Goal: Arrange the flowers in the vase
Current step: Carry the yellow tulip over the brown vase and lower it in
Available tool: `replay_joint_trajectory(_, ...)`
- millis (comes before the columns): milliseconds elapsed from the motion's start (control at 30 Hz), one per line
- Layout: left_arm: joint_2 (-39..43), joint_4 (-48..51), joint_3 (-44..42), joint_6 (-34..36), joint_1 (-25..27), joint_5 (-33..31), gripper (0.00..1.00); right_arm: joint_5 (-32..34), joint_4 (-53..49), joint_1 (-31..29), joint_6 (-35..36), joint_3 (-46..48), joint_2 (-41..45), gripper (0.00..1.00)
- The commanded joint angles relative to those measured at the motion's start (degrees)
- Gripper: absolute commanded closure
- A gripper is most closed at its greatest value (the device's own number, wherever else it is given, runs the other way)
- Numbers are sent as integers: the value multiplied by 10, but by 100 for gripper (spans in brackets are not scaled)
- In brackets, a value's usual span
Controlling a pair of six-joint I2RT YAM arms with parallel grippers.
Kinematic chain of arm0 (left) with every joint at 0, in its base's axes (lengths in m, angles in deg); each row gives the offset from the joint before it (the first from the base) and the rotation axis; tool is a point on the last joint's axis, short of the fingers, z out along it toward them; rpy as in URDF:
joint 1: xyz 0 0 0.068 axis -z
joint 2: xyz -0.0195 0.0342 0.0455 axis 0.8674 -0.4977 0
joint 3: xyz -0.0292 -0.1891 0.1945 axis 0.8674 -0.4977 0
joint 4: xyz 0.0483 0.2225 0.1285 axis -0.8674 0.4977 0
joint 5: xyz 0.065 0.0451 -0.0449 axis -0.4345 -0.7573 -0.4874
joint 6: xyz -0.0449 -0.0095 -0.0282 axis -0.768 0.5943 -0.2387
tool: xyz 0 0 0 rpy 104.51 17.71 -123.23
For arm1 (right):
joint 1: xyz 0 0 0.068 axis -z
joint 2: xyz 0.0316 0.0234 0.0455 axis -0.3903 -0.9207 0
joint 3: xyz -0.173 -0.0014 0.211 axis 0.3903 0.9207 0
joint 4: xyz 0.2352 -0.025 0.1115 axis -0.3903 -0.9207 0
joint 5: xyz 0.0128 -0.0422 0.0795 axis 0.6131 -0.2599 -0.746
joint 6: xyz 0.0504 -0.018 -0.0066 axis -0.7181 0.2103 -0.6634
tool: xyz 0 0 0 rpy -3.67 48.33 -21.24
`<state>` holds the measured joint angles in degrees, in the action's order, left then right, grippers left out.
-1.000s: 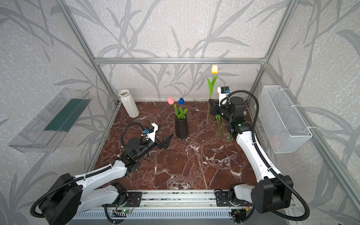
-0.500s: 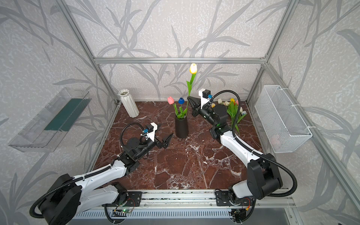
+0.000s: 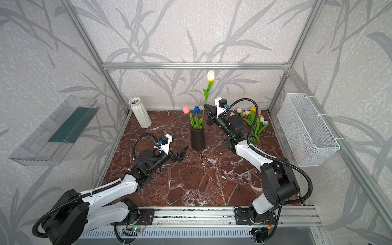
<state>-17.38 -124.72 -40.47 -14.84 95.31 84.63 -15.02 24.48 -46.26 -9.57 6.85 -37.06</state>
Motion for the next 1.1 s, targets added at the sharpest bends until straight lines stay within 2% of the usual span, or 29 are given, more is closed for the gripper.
replay_joint_trajectory(0, -7, -3, 14, 10, 0, -2, 1, -4, 20, -5, 16, 4, -10, 100)
replay_joint_trajectory(500, -21, -7, 21, 9, 1, 4, 1, -41, 57, -13, -6, 24, -51, 100)
replay_joint_trajectory(667, -16, -8, 15, 10, 0, 1, 1, -27, 30, -21, 24, 22, -53, 100)
replay_joint_trajectory(833, -16, -8, 11, 9, 0, -1, 1, 11, 14, -22, 24, 34, -53, 100)
replay_joint_trajectory(1000, -16, -13, 8, 9, 0, 0, 0, 15, -8, -21, 25, 36, -42, 89)
replay_joint_trajectory(1067, -15, -15, 8, 8, 1, 0, 0, 22, -11, -22, 28, 41, -33, 81)
